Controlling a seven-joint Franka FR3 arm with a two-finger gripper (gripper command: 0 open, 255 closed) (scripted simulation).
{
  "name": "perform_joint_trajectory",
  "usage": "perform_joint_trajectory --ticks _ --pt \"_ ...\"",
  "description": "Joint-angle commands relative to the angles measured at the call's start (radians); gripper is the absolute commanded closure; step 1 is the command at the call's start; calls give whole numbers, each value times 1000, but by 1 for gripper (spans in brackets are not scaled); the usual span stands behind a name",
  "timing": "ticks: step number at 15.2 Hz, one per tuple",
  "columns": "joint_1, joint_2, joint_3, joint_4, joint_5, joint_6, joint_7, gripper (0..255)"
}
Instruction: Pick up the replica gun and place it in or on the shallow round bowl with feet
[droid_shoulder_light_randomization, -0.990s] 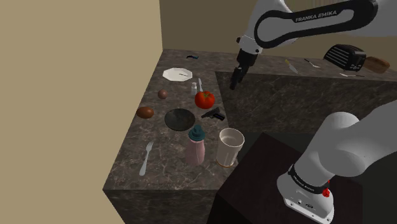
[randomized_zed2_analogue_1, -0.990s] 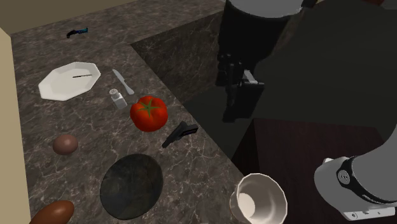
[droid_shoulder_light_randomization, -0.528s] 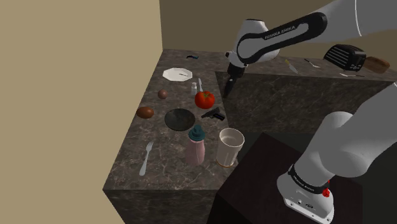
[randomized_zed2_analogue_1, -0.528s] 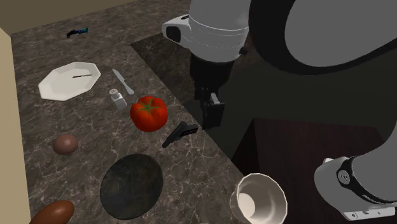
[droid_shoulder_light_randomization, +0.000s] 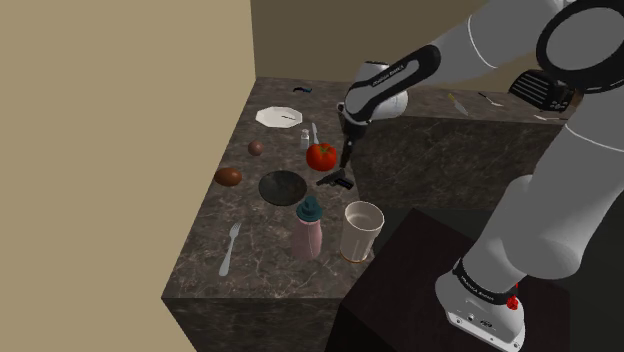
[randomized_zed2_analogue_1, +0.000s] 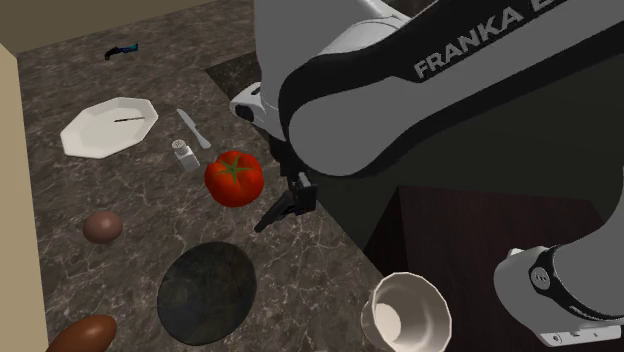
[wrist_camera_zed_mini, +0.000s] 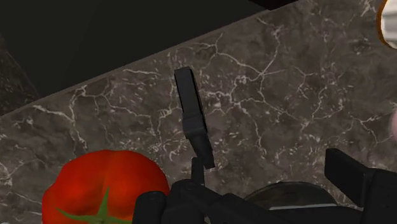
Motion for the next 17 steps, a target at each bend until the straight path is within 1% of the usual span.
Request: perform_joint_trajectory --ticks 1,4,7,15,17 --pt "-6 98 4 44 61 37 -92 0" --pt "-31 225 31 115 131 70 -200 0" --pt "-65 348 68 197 181 94 -291 0" --pt "-90 446 110 219 236 166 -334 0" --pt "-90 446 110 219 236 166 -334 0"
